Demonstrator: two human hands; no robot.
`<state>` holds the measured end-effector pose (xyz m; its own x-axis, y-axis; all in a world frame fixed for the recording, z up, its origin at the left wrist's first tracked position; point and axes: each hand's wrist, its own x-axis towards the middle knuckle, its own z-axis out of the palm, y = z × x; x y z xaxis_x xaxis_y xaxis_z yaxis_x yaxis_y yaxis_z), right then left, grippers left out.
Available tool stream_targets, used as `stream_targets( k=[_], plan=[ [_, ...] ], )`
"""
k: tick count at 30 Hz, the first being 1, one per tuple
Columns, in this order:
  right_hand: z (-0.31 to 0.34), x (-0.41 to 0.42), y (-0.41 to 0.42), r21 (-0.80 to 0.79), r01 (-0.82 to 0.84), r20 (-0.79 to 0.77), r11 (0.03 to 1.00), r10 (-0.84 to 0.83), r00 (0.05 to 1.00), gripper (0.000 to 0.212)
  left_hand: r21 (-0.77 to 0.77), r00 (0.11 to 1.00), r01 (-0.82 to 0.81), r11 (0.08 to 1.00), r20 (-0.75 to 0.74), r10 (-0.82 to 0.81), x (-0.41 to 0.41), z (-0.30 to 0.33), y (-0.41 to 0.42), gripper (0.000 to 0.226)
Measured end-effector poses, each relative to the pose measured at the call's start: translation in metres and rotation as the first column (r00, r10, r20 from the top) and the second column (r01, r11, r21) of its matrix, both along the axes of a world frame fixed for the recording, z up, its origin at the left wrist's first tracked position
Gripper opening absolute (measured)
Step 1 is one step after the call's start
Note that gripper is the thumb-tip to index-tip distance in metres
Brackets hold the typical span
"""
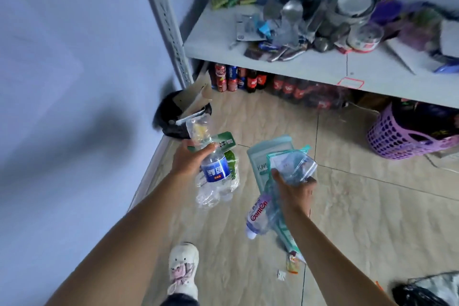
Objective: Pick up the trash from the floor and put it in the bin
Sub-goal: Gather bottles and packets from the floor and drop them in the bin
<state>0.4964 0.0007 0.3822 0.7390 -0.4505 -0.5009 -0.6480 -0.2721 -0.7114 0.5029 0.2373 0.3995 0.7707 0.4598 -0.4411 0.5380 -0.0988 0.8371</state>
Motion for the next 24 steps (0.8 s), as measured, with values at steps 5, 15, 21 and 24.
stream_targets(
  k=[5,15,21,24],
  plan=[
    [0.025,0.067,0.073,-0.054,-0.078,0.095,0.995,0.083,0.992,0.073,0.045,0.993,-0.114,0.992,0.005,0.114,0.044,0.018,0.099,0.059],
    [-0.014,0.209,0.275,0.176,-0.085,0.268,0.981,0.036,0.963,0.07,0.176,0.991,-0.095,0.98,0.107,0.077,0.171,-0.032,0.243,0.048],
    [-0.064,0.283,0.363,0.475,-0.023,0.321,0.88,-0.149,0.935,0.083,0.131,0.987,-0.102,0.986,0.137,0.084,0.233,-0.092,0.296,0.065],
    [-0.096,0.303,0.386,0.523,-0.018,0.304,0.852,-0.167,0.938,0.103,0.119,0.981,-0.139,0.983,0.156,0.119,0.248,-0.122,0.311,0.061]
  ],
)
